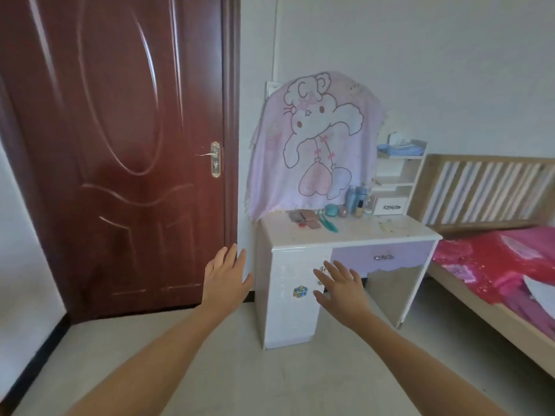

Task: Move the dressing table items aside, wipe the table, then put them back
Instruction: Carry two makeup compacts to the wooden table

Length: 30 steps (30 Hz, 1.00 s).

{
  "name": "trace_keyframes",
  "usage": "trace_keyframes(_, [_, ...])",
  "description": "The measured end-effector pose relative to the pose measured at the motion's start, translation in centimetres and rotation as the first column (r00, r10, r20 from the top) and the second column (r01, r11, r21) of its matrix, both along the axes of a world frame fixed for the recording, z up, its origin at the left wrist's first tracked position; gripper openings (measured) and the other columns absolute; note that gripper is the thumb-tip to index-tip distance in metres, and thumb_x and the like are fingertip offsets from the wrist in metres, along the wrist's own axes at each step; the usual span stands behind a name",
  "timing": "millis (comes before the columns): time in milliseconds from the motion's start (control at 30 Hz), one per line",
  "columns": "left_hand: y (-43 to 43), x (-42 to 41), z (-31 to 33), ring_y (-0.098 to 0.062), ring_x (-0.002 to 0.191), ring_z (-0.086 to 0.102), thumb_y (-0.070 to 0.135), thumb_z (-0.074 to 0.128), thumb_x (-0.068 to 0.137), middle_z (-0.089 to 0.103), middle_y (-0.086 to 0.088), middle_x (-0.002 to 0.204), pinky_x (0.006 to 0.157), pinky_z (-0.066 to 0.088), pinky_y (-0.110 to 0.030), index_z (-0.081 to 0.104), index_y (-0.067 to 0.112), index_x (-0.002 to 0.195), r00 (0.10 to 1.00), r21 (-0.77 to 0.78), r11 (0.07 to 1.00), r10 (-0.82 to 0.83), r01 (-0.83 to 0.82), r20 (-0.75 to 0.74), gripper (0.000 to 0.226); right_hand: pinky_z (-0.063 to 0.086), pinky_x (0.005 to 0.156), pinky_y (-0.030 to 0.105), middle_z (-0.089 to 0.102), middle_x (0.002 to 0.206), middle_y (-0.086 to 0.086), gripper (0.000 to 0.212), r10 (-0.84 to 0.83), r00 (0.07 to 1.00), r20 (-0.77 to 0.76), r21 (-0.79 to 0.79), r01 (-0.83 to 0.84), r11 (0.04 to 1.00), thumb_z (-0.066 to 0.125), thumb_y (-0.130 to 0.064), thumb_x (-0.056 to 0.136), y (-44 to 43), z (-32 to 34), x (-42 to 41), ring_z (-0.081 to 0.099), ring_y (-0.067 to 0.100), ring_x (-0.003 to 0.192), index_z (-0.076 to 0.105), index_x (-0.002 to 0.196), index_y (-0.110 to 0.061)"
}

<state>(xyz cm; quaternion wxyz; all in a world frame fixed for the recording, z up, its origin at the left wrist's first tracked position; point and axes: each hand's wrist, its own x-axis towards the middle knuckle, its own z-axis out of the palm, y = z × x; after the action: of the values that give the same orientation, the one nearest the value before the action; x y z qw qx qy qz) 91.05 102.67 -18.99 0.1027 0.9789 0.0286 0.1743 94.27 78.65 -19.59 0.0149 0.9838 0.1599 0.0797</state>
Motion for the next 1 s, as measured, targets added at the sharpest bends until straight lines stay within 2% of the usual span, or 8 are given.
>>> trace_keyframes(133, [-1.5, 4.3, -0.8, -0.029, 0.098, 0.065, 0.042, 0.034, 0.072, 0.069, -0.01, 0.108, 0.069, 0.055, -0.04, 0.071, 0.01, 0.1, 0.999, 0.056, 0.998, -0.036, 0.037, -0.023, 0.056, 0.051, 0.078, 0.053, 0.068, 0.11, 0.011, 0.044, 0.015, 0.996, 0.087, -0.001, -0.015, 1.0, 0.08, -0.037, 0.062, -2.0, -0.1, 2.0, 0.064, 0.033, 0.104, 0.071, 0.101, -0.019])
trace_keyframes(200, [-1.6, 6.4, -0.8, -0.027, 0.093, 0.067, 0.04, 0.036, 0.07, 0.07, -0.007, 0.101, 0.063, 0.055, -0.036, 0.071, 0.012, 0.094, 0.998, 0.057, 0.997, -0.048, 0.05, -0.03, 0.051, 0.028, 0.106, 0.053, 0.044, 0.141, 0.012, 0.05, 0.015, 0.998, 0.068, 0.068, -0.019, 0.998, 0.064, -0.035, 0.083, -2.1, 0.0, 3.5, 0.037, 0.033, 0.134, 0.054, 0.128, -0.018])
trace_keyframes(300, [-1.2, 10.0, -1.0, -0.031, 0.092, 0.067, 0.037, 0.045, 0.07, 0.068, -0.008, 0.099, 0.062, 0.055, -0.038, 0.069, 0.009, 0.092, 0.996, 0.071, 0.994, -0.086, 0.086, -0.004, 0.043, 0.005, 0.116, 0.04, 0.013, 0.156, 0.0, 0.05, -0.015, 1.0, 0.025, 0.043, 0.014, 0.999, 0.039, -0.038, 0.096, -2.1, -0.2, 6.9, 0.006, 0.019, 0.144, 0.029, 0.143, -0.024])
trace_keyframes(533, [2.0, 20.1, -2.8, -0.032, 0.088, 0.068, 0.038, 0.036, 0.07, 0.07, -0.01, 0.099, 0.057, 0.056, -0.04, 0.071, 0.007, 0.093, 0.994, 0.032, 0.996, -0.087, 0.089, -0.072, 0.051, 0.004, 0.116, 0.039, 0.009, 0.157, -0.001, 0.05, -0.096, 0.993, -0.074, -0.008, 0.096, 0.995, 0.035, -0.04, 0.097, -0.4, 0.7, 15.8, 0.002, 0.017, 0.145, 0.027, 0.144, -0.026])
trace_keyframes(700, [2.3, 25.0, -5.8, -0.032, 0.081, 0.069, 0.027, 0.087, 0.048, 0.07, -0.008, 0.088, 0.053, 0.055, -0.038, 0.07, 0.006, 0.086, 0.992, 0.053, 0.991, -0.119, 0.12, -0.038, 0.046, 0.008, 0.115, 0.036, 0.014, 0.155, -0.005, 0.049, -0.156, 0.98, -0.125, 0.007, 0.158, 0.987, 0.034, -0.043, 0.097, 0.1, -1.5, 20.3, 0.007, 0.017, 0.144, 0.029, 0.142, -0.027])
trace_keyframes(767, [1.9, 26.6, -6.8, -0.03, 0.077, 0.067, 0.025, 0.088, 0.046, 0.068, -0.006, 0.083, 0.05, 0.053, -0.035, 0.067, 0.008, 0.08, 0.992, 0.038, 0.991, -0.124, 0.125, -0.035, 0.044, 0.009, 0.115, 0.036, 0.014, 0.155, -0.005, 0.048, -0.165, 0.973, -0.162, -0.001, 0.167, 0.986, 0.034, -0.043, 0.097, -0.2, -2.9, 21.6, 0.007, 0.016, 0.144, 0.03, 0.142, -0.027])
trace_keyframes(867, [1.1, 29.1, -7.4, -0.031, 0.09, 0.061, 0.027, 0.065, 0.074, 0.062, -0.006, 0.095, 0.063, 0.051, -0.039, 0.061, 0.007, 0.09, 0.987, 0.003, 0.989, -0.148, 0.149, -0.069, 0.026, 0.009, 0.115, 0.035, 0.014, 0.155, -0.004, 0.047, -0.176, 0.963, -0.206, -0.012, 0.177, 0.984, 0.035, -0.043, 0.097, -0.9, -4.5, 23.9, 0.007, 0.016, 0.144, 0.03, 0.141, -0.027])
trace_keyframes(1000, [-0.9, 32.9, -8.1, -0.026, 0.123, 0.039, 0.032, 0.042, 0.092, 0.046, -0.005, 0.129, 0.094, 0.038, -0.04, 0.045, 0.009, 0.123, 0.979, -0.036, 0.991, -0.134, 0.13, -0.15, 0.038, 0.011, 0.115, 0.035, 0.016, 0.155, -0.003, 0.048, -0.172, 0.961, -0.216, 0.013, 0.179, 0.984, 0.035, -0.042, 0.097, -2.4, -5.6, 27.9, 0.008, 0.016, 0.144, 0.03, 0.142, -0.027])
